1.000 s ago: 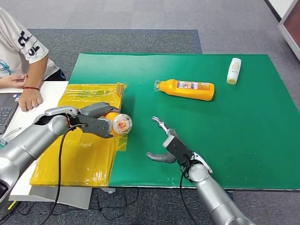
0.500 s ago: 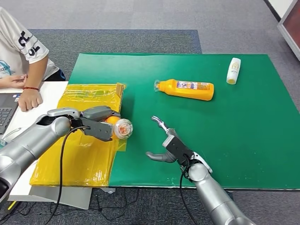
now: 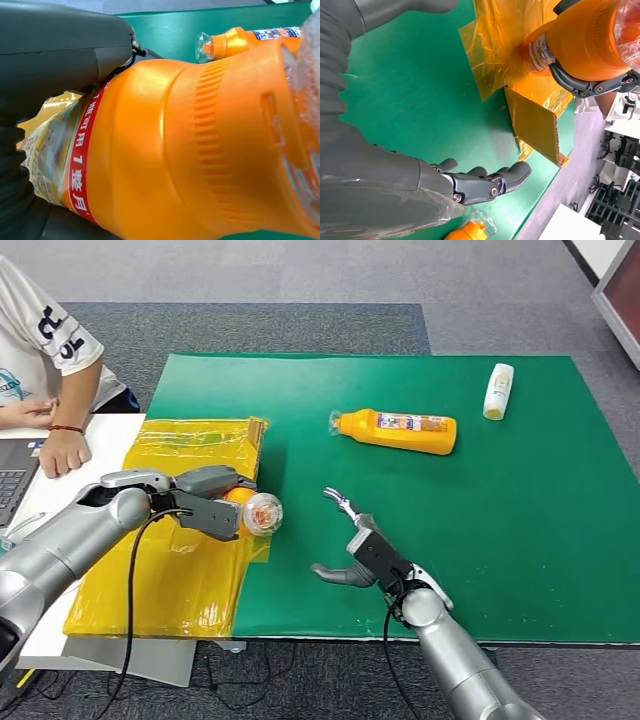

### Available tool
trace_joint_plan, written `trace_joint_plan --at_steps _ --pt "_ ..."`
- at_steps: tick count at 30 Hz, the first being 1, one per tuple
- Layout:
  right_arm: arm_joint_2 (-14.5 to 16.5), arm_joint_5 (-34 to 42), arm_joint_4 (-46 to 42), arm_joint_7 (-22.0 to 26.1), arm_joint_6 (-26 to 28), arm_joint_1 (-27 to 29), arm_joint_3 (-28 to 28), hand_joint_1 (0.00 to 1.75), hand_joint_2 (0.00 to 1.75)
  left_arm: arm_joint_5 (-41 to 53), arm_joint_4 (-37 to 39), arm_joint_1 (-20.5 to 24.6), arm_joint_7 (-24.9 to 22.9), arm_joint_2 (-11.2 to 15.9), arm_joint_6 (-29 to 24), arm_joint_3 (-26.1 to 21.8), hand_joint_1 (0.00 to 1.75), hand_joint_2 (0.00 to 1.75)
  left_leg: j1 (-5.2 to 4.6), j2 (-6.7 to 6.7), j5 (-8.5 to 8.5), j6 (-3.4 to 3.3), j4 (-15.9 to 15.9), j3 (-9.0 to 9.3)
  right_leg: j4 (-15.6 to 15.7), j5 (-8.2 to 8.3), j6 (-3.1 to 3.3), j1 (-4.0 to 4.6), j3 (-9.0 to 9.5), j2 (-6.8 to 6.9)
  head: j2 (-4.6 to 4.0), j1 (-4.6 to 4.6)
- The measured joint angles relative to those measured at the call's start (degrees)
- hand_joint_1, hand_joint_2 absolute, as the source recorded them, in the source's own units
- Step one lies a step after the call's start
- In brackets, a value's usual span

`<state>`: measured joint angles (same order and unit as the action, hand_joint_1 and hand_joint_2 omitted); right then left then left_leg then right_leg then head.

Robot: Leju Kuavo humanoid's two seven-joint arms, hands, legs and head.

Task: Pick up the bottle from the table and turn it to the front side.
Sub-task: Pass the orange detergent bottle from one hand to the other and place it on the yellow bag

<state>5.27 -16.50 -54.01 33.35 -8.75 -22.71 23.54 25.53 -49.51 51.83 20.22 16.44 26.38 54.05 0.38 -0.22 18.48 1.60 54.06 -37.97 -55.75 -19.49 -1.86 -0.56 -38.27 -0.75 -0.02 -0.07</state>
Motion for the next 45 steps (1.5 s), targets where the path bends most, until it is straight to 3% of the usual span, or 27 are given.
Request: trace_joint_plan --at_steps 9,12,13,16,17,22,26,45 --pt "0.0 0.0 0.0 0.0 0.0 -0.1 0.0 0.00 1.75 0.1 0.2 0.1 -0.2 0.0 0.0 0.0 1.75 1.75 0.00 0.00 0.00 0.00 0.0 0.01 0.0 0.00 0.00 0.00 -0.01 0.00 0.00 0.00" --pt "-0.1 0.0 -1.9 -0.6 1.6 1.5 -0.6 0.00 1.75 3.5 2.5 0.4 -5.7 -2.0 -0.7 0.3 1.75 1.75 0.00 -0.09 0.00 -0.03 0.0 0.00 0.0 -0.06 -0.07 0.00 0.01 0.10 0.00 0.02" --pt "-0.2 -0.1 -4.0 -1.3 2.1 2.8 -1.2 0.00 1.75 5.8 4.8 0.6 -8.6 -3.5 -2.0 0.6 1.44 1.75 0.00 -0.17 0.02 -0.05 0.0 0.00 0.0 -0.09 -0.11 -0.01 0.07 0.16 0.00 0.05" --pt "-0.5 -0.7 -10.7 -3.4 1.7 6.8 -2.8 0.00 1.75 10.4 12.5 0.1 -12.3 -8.2 -6.6 1.6 0.13 1.75 -0.01 -0.24 0.13 -0.04 0.0 0.01 0.0 -0.07 -0.08 -0.02 0.08 0.17 0.00 0.09" --pt "-0.6 -0.9 -12.2 -3.7 1.4 7.7 -3.2 0.00 1.75 10.8 14.3 0.0 -12.3 -9.3 -7.3 1.8 0.00 1.75 -0.01 -0.21 0.15 -0.03 0.0 0.02 0.0 -0.05 -0.06 -0.02 0.05 0.14 0.00 0.09" --pt "-1.0 -1.7 -16.5 -4.1 1.1 10.1 -4.5 0.00 1.75 11.0 20.3 -0.2 -12.5 -13.0 -8.1 2.4 0.00 1.75 -0.01 -0.18 0.07 -0.04 0.0 0.02 0.0 -0.02 -0.05 -0.02 0.04 0.12 0.00 0.08" --pt "-1.3 -2.0 -18.1 -4.2 1.1 10.8 -5.0 0.00 1.75 11.0 22.2 -0.2 -12.1 -14.4 -8.1 2.5 0.00 1.75 0.00 -0.19 0.02 -0.06 0.0 0.01 0.0 -0.01 -0.06 -0.01 0.07 0.13 0.01 0.09" --pt "-1.7 -2.6 -18.0 -4.3 0.9 11.0 -5.3 0.00 1.75 11.5 23.5 -1.1 -11.3 -15.4 -11.6 2.2 0.00 1.75 0.00 -0.18 0.03 -0.06 0.0 0.00 0.0 0.00 -0.08 -0.02 0.06 0.13 0.00 0.09"
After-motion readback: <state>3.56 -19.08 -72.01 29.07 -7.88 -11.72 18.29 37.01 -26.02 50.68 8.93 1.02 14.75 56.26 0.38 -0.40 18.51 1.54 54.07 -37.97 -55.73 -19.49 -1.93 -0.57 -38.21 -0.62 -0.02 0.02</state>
